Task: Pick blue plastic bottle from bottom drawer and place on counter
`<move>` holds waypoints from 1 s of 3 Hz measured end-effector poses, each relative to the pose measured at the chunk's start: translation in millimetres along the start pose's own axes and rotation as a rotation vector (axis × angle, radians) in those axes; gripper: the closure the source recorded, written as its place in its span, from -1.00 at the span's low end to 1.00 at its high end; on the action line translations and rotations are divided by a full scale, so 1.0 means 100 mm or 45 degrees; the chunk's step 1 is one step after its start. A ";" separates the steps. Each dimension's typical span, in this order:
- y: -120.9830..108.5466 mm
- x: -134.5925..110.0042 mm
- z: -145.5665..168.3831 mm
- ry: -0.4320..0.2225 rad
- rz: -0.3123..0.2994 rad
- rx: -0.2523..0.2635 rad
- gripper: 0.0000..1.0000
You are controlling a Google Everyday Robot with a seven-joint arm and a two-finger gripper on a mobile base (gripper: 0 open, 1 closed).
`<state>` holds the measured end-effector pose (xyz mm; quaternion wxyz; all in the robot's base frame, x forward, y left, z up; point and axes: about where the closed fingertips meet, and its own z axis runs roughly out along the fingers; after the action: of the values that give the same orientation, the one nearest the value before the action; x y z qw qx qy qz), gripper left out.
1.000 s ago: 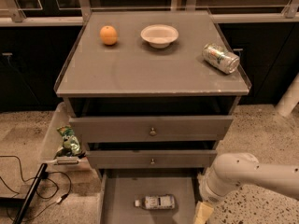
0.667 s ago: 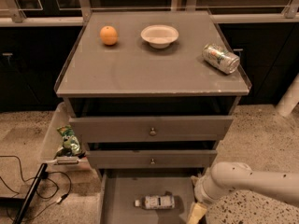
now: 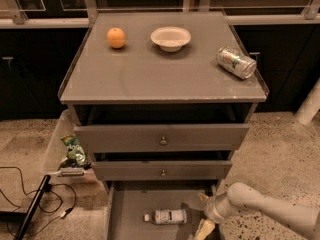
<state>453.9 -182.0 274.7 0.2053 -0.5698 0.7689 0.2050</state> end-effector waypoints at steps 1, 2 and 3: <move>0.01 -0.01 0.00 0.001 0.000 -0.002 -1.00; -0.05 0.02 0.21 -0.019 -0.065 0.034 -1.00; -0.14 0.03 0.51 -0.088 -0.175 0.070 -1.00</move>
Offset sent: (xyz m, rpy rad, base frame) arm 0.0173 0.0163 -0.0448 0.0033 -0.1409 0.0609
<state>470.9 -160.3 228.9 0.2610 -0.6081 0.7256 0.1888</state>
